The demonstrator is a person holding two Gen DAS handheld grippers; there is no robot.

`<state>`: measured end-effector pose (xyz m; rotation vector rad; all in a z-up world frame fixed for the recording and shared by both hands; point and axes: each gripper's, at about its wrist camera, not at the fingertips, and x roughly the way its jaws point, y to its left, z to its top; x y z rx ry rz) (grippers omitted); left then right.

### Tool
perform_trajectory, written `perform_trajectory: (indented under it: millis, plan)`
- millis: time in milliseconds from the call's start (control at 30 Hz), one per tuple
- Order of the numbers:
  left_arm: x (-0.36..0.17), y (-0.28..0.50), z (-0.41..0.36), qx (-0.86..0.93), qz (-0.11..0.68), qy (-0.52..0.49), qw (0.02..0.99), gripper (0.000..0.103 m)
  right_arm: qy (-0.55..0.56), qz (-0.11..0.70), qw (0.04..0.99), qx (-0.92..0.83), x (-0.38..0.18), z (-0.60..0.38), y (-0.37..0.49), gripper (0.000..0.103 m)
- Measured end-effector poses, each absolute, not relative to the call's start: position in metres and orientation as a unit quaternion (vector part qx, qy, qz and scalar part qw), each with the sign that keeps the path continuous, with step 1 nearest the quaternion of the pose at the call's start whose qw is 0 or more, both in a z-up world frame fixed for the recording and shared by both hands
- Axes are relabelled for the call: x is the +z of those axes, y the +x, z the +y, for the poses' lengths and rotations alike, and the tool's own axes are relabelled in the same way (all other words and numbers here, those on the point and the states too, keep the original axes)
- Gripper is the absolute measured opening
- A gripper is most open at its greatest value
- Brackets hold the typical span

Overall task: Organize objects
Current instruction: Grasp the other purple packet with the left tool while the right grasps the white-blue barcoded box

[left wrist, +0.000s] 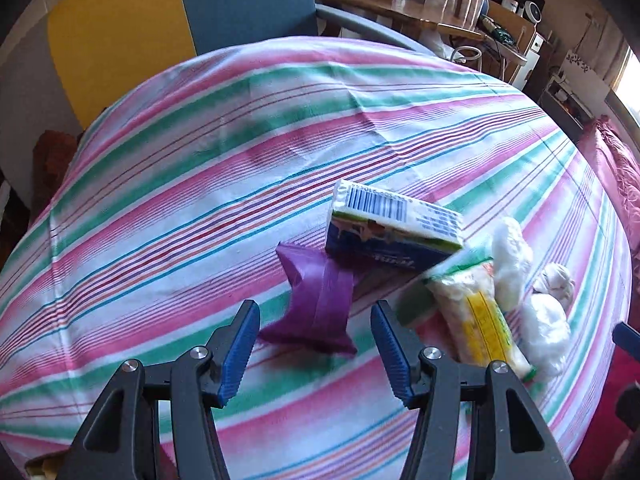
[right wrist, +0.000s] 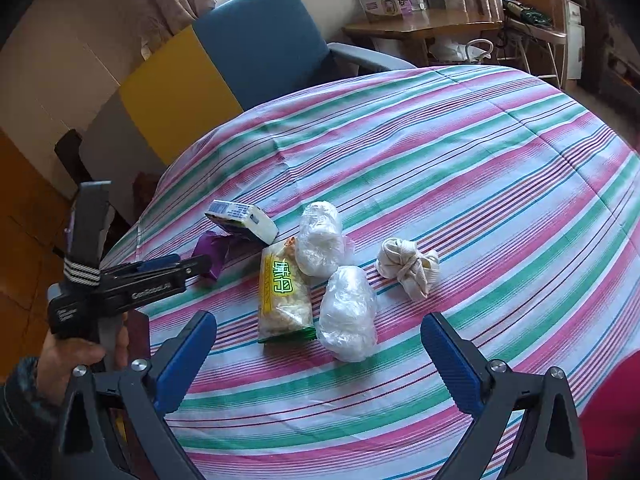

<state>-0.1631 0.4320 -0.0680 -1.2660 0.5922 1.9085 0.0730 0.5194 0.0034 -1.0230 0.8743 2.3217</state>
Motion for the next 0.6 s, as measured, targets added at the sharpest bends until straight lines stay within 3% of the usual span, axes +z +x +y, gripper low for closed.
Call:
perform_trajectory:
  millis: [100, 600]
  plan:
    - [-0.082, -0.173, 0.438, 0.741, 0.234, -0.506, 0.375, 0.034, -0.373, 0.311, 0.227, 0.844, 0.004, 0.518, 0.072, 0.103]
    - [-0.013, -0.116, 0.325, 0.757, 0.116, -0.491, 0.416, 0.030, -0.422, 0.256, 0.202, 0.846, 0.000, 0.496, 0.054, 0.091]
